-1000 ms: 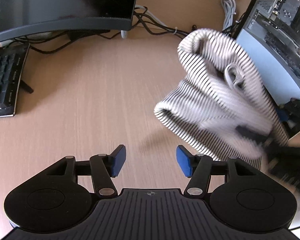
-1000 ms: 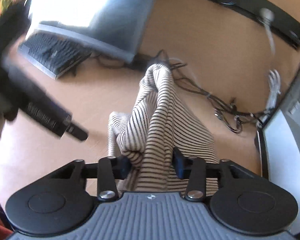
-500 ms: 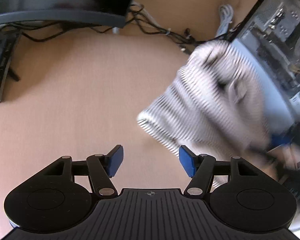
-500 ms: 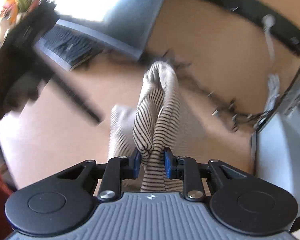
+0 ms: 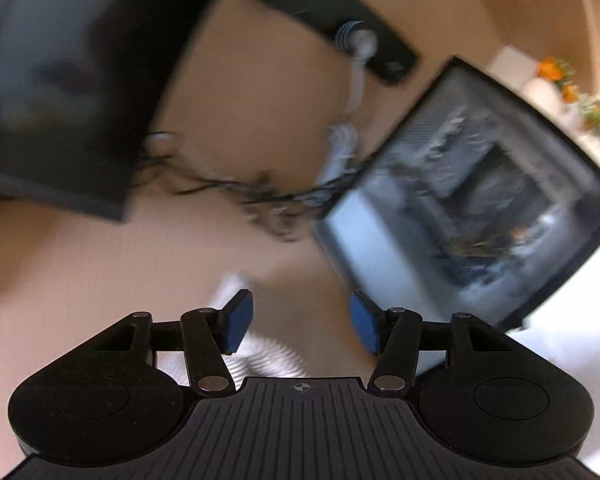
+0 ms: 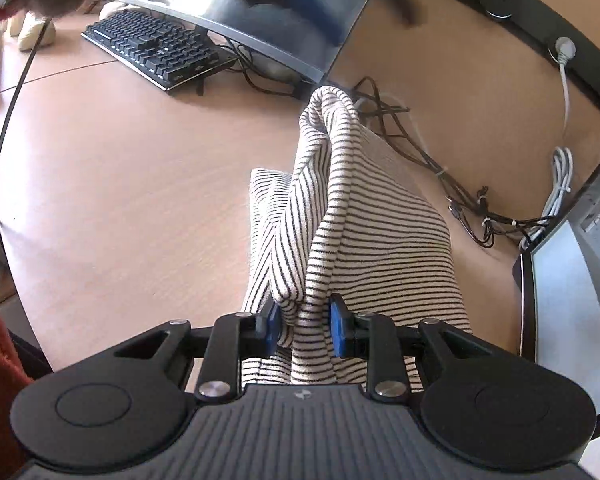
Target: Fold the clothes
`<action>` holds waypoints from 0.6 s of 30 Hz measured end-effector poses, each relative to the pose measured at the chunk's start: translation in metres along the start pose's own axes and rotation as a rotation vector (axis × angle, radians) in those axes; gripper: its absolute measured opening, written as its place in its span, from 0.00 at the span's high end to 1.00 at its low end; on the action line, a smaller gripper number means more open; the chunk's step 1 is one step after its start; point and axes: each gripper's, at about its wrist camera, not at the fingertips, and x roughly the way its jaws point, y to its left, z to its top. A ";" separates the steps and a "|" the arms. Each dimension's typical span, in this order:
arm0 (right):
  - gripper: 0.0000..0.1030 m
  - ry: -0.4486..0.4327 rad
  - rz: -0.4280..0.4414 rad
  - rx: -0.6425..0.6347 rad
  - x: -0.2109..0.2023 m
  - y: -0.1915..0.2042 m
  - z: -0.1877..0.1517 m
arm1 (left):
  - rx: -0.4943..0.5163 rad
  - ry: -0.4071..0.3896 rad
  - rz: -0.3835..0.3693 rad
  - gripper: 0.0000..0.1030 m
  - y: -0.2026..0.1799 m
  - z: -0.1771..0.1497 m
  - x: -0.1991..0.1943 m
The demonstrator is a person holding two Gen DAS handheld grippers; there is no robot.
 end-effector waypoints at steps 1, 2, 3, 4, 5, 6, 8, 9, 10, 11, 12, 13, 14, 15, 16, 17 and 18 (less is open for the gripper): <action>0.76 -0.004 0.001 0.006 0.000 0.000 0.000 | 0.005 0.027 -0.020 0.41 -0.003 -0.001 0.011; 0.76 -0.006 0.003 0.011 0.000 0.000 0.000 | 0.008 0.067 -0.025 0.41 -0.004 -0.006 0.026; 0.75 -0.008 0.008 0.021 -0.002 -0.001 0.000 | 0.000 0.118 -0.008 0.44 -0.001 -0.013 0.044; 0.72 -0.012 0.021 0.043 -0.005 -0.006 0.001 | -0.018 0.166 0.029 0.44 0.007 -0.022 0.059; 0.69 -0.016 0.035 0.066 -0.007 -0.012 0.002 | -0.036 0.203 0.065 0.44 0.016 -0.030 0.070; 0.68 -0.023 0.054 0.095 -0.011 -0.018 0.002 | -0.046 0.216 0.082 0.48 0.025 -0.038 0.075; 0.51 -0.061 0.101 0.197 -0.028 -0.037 0.004 | -0.062 0.204 0.071 0.50 0.041 -0.049 0.074; 0.41 -0.087 0.104 0.250 -0.036 -0.048 0.004 | -0.081 0.199 0.051 0.50 0.047 -0.051 0.070; 0.25 -0.110 0.106 0.299 -0.044 -0.059 0.005 | -0.094 0.197 0.039 0.50 0.051 -0.052 0.068; 0.17 -0.129 0.103 0.337 -0.048 -0.069 0.006 | -0.102 0.196 0.034 0.50 0.053 -0.052 0.067; 0.17 -0.146 0.094 0.367 -0.050 -0.078 0.007 | -0.111 0.196 0.028 0.50 0.056 -0.053 0.066; 0.15 -0.157 0.078 0.389 -0.049 -0.085 0.008 | -0.113 0.194 0.025 0.50 0.057 -0.054 0.065; 0.11 -0.152 0.057 0.394 -0.043 -0.088 0.009 | -0.109 0.192 0.024 0.50 0.058 -0.055 0.065; 0.10 -0.141 0.043 0.400 -0.031 -0.089 0.009 | -0.103 0.190 0.026 0.50 0.057 -0.055 0.064; 0.09 -0.130 0.029 0.406 -0.020 -0.090 0.010 | -0.097 0.188 0.030 0.50 0.057 -0.054 0.064; 0.09 -0.112 0.024 0.415 -0.008 -0.090 0.010 | -0.091 0.188 0.034 0.50 0.056 -0.054 0.064; 0.09 -0.076 0.034 0.427 0.004 -0.088 0.009 | -0.084 0.188 0.038 0.50 0.055 -0.053 0.064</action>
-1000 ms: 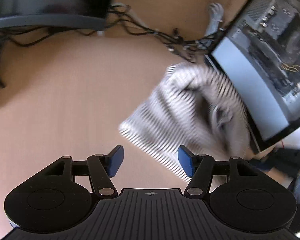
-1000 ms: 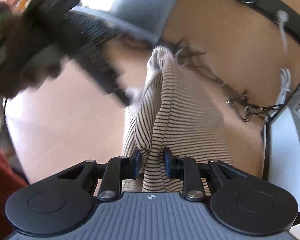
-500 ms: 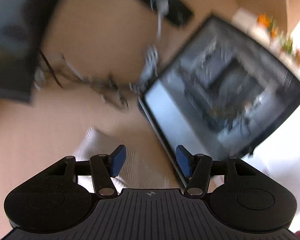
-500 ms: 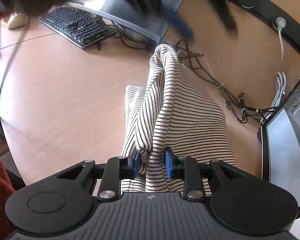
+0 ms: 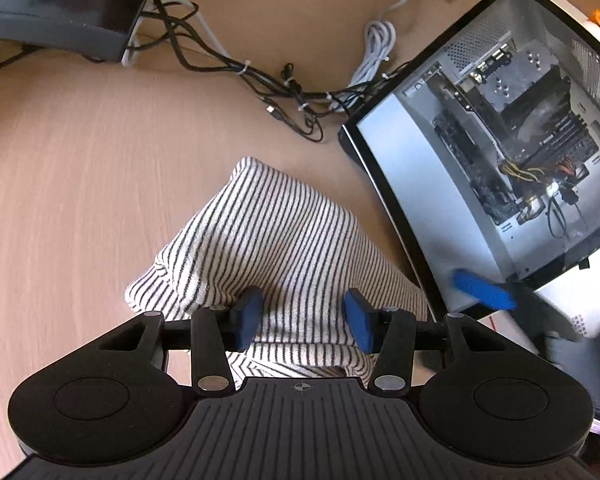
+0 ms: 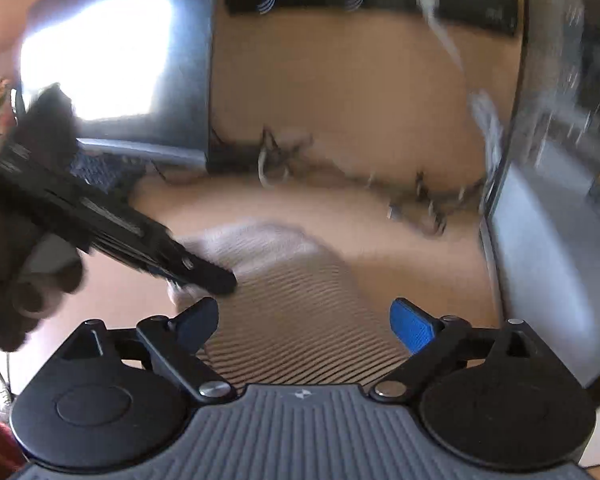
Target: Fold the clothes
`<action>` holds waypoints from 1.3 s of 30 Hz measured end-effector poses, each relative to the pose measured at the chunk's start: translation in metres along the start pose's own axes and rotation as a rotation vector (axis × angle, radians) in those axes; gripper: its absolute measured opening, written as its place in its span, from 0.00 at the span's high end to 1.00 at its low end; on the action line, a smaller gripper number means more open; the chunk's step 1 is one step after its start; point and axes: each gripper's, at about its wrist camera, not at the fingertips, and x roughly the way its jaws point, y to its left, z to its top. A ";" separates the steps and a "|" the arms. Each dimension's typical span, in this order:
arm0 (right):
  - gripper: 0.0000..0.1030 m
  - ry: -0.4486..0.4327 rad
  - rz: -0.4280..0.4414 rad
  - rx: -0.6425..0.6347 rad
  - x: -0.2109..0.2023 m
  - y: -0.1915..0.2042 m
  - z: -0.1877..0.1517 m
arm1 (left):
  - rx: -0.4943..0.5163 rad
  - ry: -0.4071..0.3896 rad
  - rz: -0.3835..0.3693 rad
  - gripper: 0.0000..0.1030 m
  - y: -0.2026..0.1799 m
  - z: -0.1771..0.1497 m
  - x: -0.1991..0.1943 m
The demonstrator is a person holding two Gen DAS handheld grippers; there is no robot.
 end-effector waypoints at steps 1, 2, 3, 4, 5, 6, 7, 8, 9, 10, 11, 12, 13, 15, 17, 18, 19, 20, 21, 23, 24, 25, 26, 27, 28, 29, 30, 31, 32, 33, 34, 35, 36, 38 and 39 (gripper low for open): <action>0.08 0.041 -0.006 0.003 0.013 0.003 -0.006 | 0.006 0.000 0.004 0.52 -0.001 0.000 0.000; 0.01 0.060 -0.020 0.005 0.022 0.006 -0.013 | 0.011 0.001 0.008 0.52 -0.002 0.001 0.000; 0.00 0.051 -0.036 0.021 0.024 0.008 -0.017 | 0.018 0.000 0.014 0.51 -0.003 0.000 0.000; 0.00 0.045 -0.041 0.047 0.024 0.008 -0.019 | 0.025 -0.001 0.019 0.51 -0.003 -0.001 -0.001; 0.00 0.050 -0.037 0.062 0.023 0.006 -0.018 | 0.027 -0.001 0.020 0.51 -0.002 -0.001 -0.002; 0.00 0.055 -0.033 0.066 0.020 0.004 -0.016 | 0.027 -0.001 0.019 0.51 -0.002 -0.002 -0.003; 0.00 0.060 -0.030 0.071 0.017 0.001 -0.015 | 0.027 -0.002 0.018 0.51 -0.001 -0.002 -0.003; 0.00 0.065 -0.026 0.075 0.014 -0.001 -0.013 | 0.028 -0.002 0.018 0.51 -0.001 -0.003 -0.004; 0.00 0.064 -0.025 0.078 0.011 -0.004 -0.010 | 0.028 -0.004 0.017 0.51 0.000 -0.003 -0.005; 0.00 0.054 -0.028 0.078 0.007 -0.007 -0.004 | 0.028 -0.006 0.016 0.51 0.000 -0.003 -0.005; 0.00 0.039 -0.031 0.081 0.002 -0.010 0.002 | 0.027 -0.008 0.015 0.51 0.001 -0.004 -0.005; 0.00 0.015 -0.032 0.093 -0.003 -0.014 0.009 | 0.028 -0.011 0.014 0.51 0.001 -0.004 -0.005; 0.00 -0.006 -0.031 0.112 -0.004 -0.020 0.019 | 0.031 -0.014 0.014 0.51 0.001 -0.005 -0.006; 0.00 -0.032 -0.034 0.149 -0.002 -0.031 0.035 | 0.041 -0.019 0.017 0.51 0.000 -0.006 -0.006; 0.00 -0.053 -0.041 0.177 0.003 -0.041 0.051 | 0.048 -0.023 0.021 0.51 -0.001 -0.007 -0.006; 0.00 -0.051 -0.056 0.163 0.010 -0.041 0.059 | 0.049 -0.025 0.023 0.51 -0.001 -0.008 -0.006; 0.00 -0.043 -0.075 0.137 0.019 -0.040 0.065 | 0.049 -0.026 0.024 0.51 -0.001 -0.008 -0.006; 0.00 -0.024 -0.094 0.111 0.028 -0.038 0.070 | 0.048 -0.028 0.025 0.51 -0.001 -0.008 -0.007; 0.00 0.016 -0.114 0.087 0.039 -0.035 0.071 | 0.048 -0.030 0.026 0.51 -0.001 -0.009 -0.007; 0.00 0.090 -0.146 0.048 0.061 -0.032 0.071 | 0.047 -0.033 0.029 0.51 -0.001 -0.010 -0.007; 0.00 0.114 -0.146 0.053 0.073 -0.032 0.066 | 0.047 -0.033 0.032 0.51 -0.001 -0.010 -0.007; 0.00 0.137 -0.147 0.058 0.084 -0.033 0.061 | 0.047 -0.034 0.035 0.51 -0.001 -0.010 -0.008; 0.00 0.152 -0.144 0.071 0.092 -0.034 0.057 | 0.047 -0.036 0.040 0.51 -0.001 -0.011 -0.008; 0.00 0.153 -0.135 0.097 0.093 -0.037 0.058 | 0.045 -0.037 0.042 0.51 -0.001 -0.011 -0.008; 0.00 0.153 -0.128 0.109 0.093 -0.039 0.058 | 0.045 -0.035 0.040 0.51 -0.001 -0.011 -0.008; 0.00 0.150 -0.126 0.090 0.092 -0.039 0.059 | 0.046 -0.033 0.039 0.51 0.000 -0.010 -0.007; 0.00 0.142 -0.125 0.064 0.089 -0.038 0.061 | 0.050 -0.030 0.039 0.51 -0.001 -0.010 -0.007; 0.00 0.131 -0.125 0.043 0.084 -0.036 0.061 | 0.055 -0.027 0.040 0.51 -0.001 -0.009 -0.007; 0.00 0.121 -0.121 0.033 0.076 -0.033 0.061 | 0.060 -0.024 0.041 0.51 -0.001 -0.009 -0.006; 0.00 0.106 -0.111 0.028 0.068 -0.030 0.063 | 0.063 -0.022 0.041 0.51 -0.001 -0.009 -0.006; 0.00 0.098 -0.103 0.022 0.062 -0.028 0.062 | 0.065 -0.022 0.038 0.51 -0.001 -0.009 -0.006; 0.00 0.102 -0.098 0.016 0.059 -0.025 0.059 | 0.065 -0.022 0.035 0.51 0.000 -0.009 -0.006; 0.00 0.106 -0.092 0.010 0.055 -0.023 0.055 | 0.065 -0.022 0.032 0.50 0.000 -0.009 -0.006; 0.00 0.126 -0.091 -0.005 0.053 -0.017 0.045 | 0.066 -0.021 0.027 0.50 0.002 -0.009 -0.005; 0.00 0.163 -0.113 -0.022 0.061 -0.013 0.033 | 0.069 -0.019 0.025 0.51 0.002 -0.009 -0.005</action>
